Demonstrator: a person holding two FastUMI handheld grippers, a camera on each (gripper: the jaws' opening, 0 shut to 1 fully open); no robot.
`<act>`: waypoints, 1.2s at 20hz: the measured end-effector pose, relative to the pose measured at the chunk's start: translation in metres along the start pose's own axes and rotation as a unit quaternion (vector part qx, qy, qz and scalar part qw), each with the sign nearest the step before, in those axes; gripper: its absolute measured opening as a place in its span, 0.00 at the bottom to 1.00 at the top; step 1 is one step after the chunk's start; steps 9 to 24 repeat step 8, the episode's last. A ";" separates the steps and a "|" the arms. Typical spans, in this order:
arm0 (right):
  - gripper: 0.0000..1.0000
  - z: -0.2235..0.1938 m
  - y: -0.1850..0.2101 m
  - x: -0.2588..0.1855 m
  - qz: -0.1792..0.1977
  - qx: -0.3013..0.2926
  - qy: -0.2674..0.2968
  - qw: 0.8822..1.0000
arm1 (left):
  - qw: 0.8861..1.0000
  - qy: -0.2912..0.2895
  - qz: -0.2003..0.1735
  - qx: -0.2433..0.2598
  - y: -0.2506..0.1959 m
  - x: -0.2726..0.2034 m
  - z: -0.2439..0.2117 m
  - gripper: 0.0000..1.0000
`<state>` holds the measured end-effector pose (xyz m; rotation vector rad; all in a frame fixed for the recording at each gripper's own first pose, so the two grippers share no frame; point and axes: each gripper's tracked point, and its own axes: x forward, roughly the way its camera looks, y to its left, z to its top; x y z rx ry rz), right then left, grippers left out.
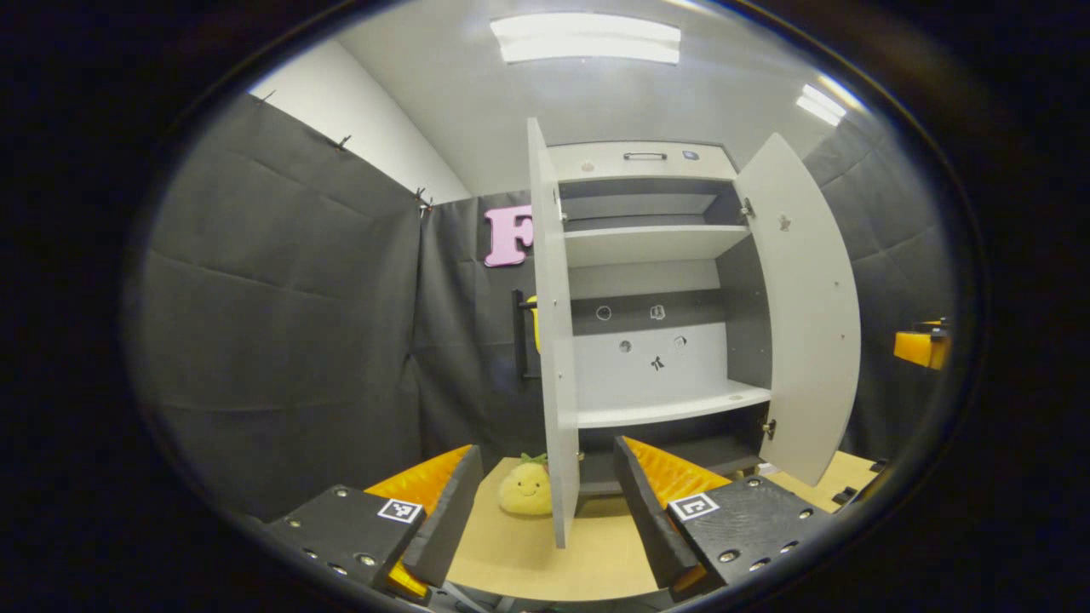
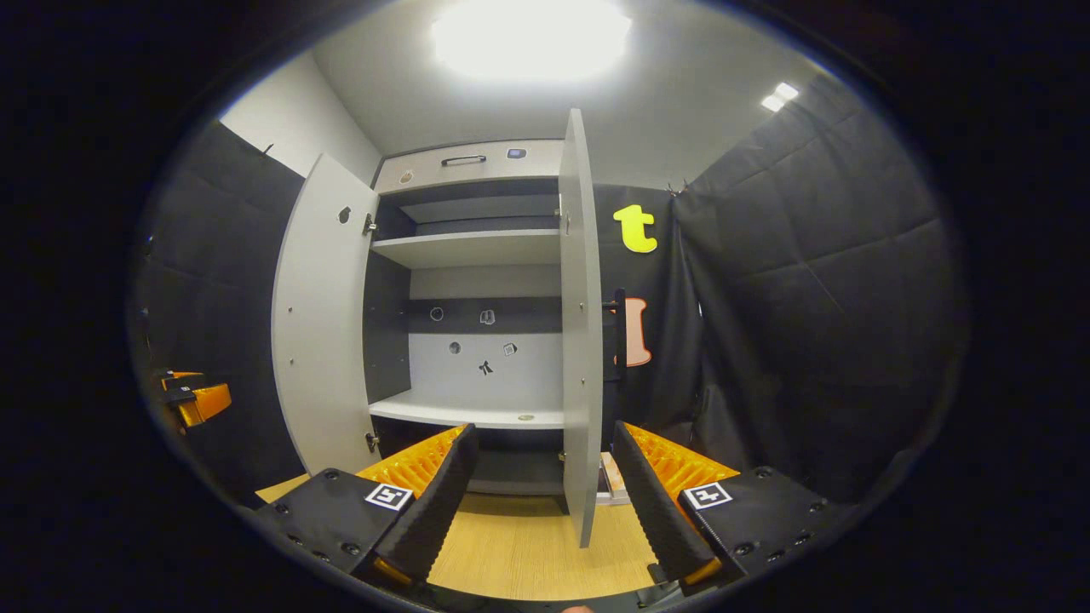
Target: Open the right door of the double-door shoe cabinet with the right hand, and open the left door with the left hand.
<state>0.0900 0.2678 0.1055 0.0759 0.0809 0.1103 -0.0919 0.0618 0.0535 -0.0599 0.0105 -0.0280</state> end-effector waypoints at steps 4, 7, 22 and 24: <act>0.99 0.003 -0.005 -0.001 -0.012 -0.010 -0.009 1.000 | 1.000 -0.021 0.005 0.012 -0.001 0.000 0.012 0.89; 1.00 0.004 -0.003 0.000 -0.006 0.004 -0.011 1.000 | 1.000 -0.021 0.002 0.022 -0.004 -0.001 0.012 0.90; 0.99 0.004 -0.005 0.001 -0.007 0.006 -0.010 1.000 | 1.000 -0.019 0.000 0.019 -0.004 -0.001 0.011 0.89; 0.99 0.004 -0.005 0.001 -0.007 0.006 -0.010 1.000 | 1.000 -0.019 0.000 0.019 -0.004 -0.001 0.011 0.89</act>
